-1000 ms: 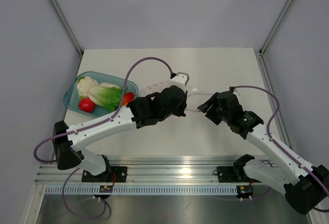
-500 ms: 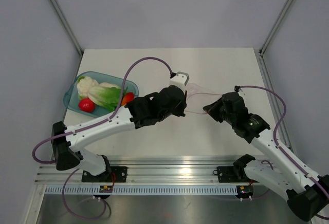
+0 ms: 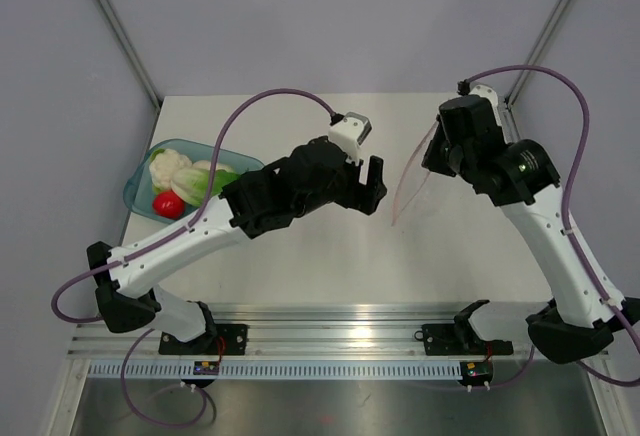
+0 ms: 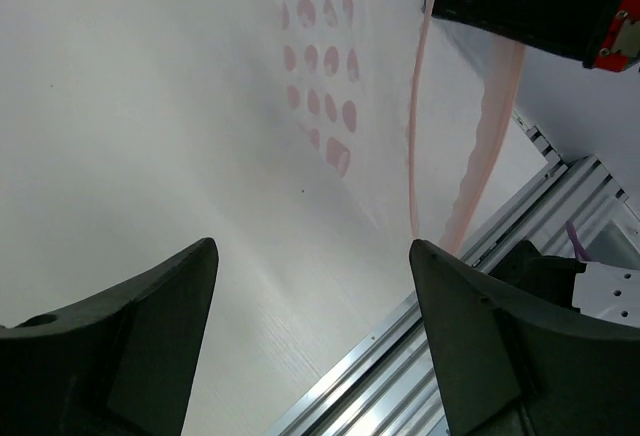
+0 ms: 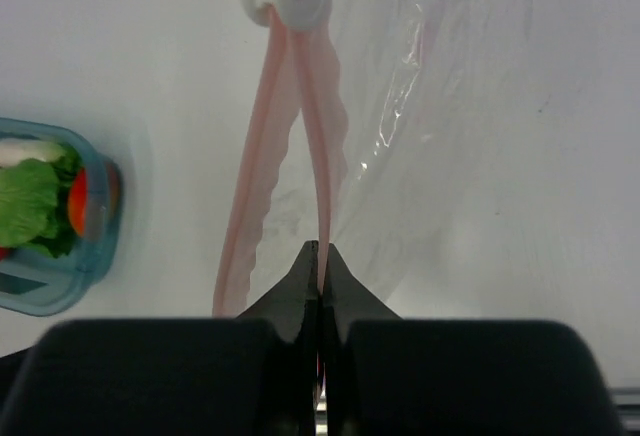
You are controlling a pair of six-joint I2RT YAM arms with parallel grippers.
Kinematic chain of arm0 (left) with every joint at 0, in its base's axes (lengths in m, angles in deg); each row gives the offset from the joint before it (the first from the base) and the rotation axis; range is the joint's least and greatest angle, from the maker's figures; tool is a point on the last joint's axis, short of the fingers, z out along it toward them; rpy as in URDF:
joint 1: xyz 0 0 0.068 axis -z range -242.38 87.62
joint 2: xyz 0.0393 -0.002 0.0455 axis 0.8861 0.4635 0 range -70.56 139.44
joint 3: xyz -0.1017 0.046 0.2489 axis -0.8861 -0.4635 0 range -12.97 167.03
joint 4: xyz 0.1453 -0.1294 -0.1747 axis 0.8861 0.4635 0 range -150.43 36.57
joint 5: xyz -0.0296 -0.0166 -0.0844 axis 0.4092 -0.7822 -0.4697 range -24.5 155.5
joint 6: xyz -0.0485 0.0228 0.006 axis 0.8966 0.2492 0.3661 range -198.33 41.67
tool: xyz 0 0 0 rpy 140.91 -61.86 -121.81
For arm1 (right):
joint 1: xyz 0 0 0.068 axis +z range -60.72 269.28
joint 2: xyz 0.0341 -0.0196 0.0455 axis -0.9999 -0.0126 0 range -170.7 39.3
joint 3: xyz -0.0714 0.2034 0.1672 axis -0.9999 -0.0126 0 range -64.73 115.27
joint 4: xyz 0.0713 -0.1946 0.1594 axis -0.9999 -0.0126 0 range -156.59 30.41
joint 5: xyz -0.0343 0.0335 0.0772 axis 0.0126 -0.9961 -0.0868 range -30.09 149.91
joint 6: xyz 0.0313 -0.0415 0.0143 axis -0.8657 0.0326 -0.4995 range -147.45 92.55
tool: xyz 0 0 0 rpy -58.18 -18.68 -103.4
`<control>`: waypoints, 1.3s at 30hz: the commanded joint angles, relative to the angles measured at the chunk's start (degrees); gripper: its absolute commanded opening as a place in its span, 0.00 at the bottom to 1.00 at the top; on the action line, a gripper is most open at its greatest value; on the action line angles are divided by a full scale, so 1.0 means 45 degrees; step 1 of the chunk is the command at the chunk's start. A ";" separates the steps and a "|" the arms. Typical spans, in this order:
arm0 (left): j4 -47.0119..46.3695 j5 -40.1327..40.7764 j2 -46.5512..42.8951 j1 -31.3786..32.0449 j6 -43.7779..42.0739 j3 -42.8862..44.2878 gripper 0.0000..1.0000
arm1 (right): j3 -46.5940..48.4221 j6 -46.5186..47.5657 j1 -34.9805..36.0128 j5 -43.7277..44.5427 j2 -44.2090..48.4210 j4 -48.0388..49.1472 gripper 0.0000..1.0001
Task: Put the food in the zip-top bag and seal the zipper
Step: Pick up the zipper food storage bag at the center of the board, then open the zipper of the food storage bag.
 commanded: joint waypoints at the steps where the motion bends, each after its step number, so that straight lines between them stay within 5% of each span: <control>1: -0.0049 -0.1235 -0.0321 -0.0440 0.0015 0.0278 0.80 | 0.0951 0.1597 0.0088 0.0137 -0.0896 -0.2513 0.00; 23: -0.1552 -0.3387 0.1886 -0.0733 0.1832 -0.0894 0.70 | -0.2309 0.1052 0.0069 -0.3847 -0.0937 0.1040 0.00; 30: -0.1866 -0.2724 0.2374 -0.1396 0.2282 -0.1851 0.38 | -0.3207 0.0681 0.0068 -0.4064 -0.0274 0.1412 0.00; 31: -0.1905 -0.2839 0.2394 -0.1533 0.2321 -0.2104 0.10 | -0.3440 0.0603 0.0088 -0.3986 -0.0060 0.1315 0.00; 32: -0.2021 -0.3053 0.2433 -0.1824 0.2360 -0.2261 0.00 | -0.3539 0.0583 0.0088 -0.3695 0.0039 0.1218 0.00; 39: -0.3312 -0.4676 0.2023 -0.2316 0.2868 -0.3376 0.00 | -0.4554 0.0310 0.0069 -0.3165 0.0333 0.0786 0.24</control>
